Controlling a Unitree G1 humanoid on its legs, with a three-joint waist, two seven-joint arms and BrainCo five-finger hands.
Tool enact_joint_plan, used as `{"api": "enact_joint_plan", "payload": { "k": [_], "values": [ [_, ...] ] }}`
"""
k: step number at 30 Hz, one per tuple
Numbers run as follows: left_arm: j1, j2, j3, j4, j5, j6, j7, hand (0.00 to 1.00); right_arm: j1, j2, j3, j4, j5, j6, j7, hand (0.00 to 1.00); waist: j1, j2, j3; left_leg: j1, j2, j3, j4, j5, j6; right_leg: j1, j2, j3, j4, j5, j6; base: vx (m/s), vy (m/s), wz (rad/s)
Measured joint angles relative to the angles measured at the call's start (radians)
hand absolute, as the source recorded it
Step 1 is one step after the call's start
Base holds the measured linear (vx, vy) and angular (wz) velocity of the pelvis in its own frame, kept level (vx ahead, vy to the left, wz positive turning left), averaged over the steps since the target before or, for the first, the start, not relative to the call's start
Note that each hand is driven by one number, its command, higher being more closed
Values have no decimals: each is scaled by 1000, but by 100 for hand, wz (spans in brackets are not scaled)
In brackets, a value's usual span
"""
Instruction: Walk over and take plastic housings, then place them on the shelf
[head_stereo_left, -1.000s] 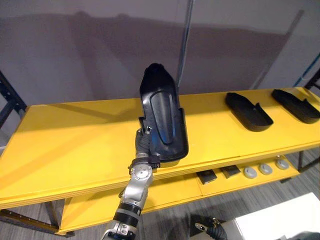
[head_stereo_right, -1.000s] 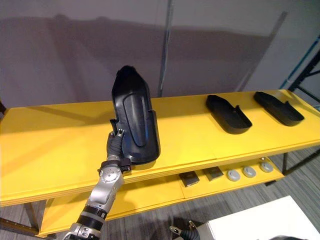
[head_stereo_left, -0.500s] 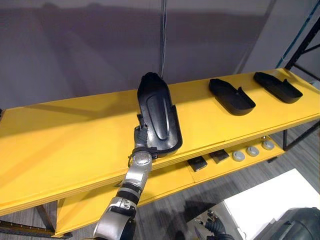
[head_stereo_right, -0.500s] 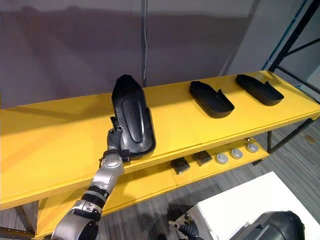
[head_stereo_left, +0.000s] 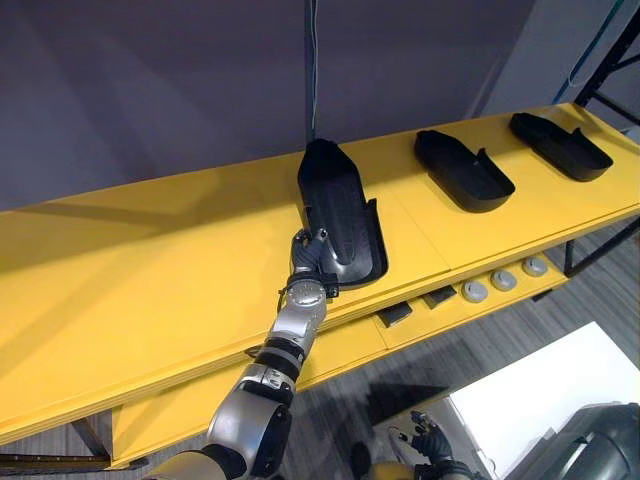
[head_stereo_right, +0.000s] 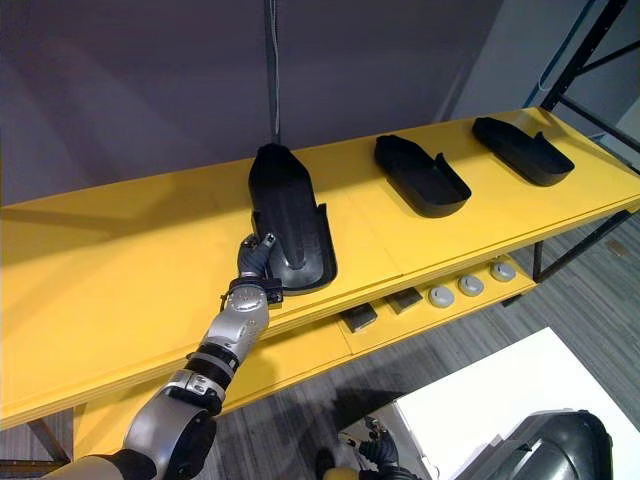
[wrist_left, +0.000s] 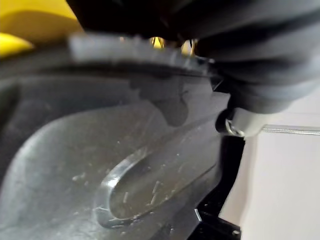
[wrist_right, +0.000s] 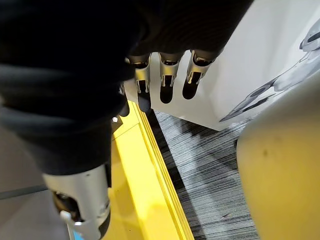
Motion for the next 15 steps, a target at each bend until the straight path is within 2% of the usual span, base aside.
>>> {"api": "enact_joint_plan", "payload": {
  "k": [10, 15],
  "values": [
    [-6, 0, 14, -1, -50, -3, 37, 0, -12, 0, -1, 9, 1, 0, -1, 0, -18, 6, 3, 4, 0, -12, 0, 1, 1, 28, -2, -18, -39, 17, -2, 3, 9, 2],
    [0, 0, 14, -24, -55, -7, 59, 0, -32, -6, 0, 40, 0, -1, -2, 0, -17, 9, 4, 1, 0, -21, 0, 4, 4, 41, -2, -26, -65, 32, -3, -5, 18, 6]
  ]
}}
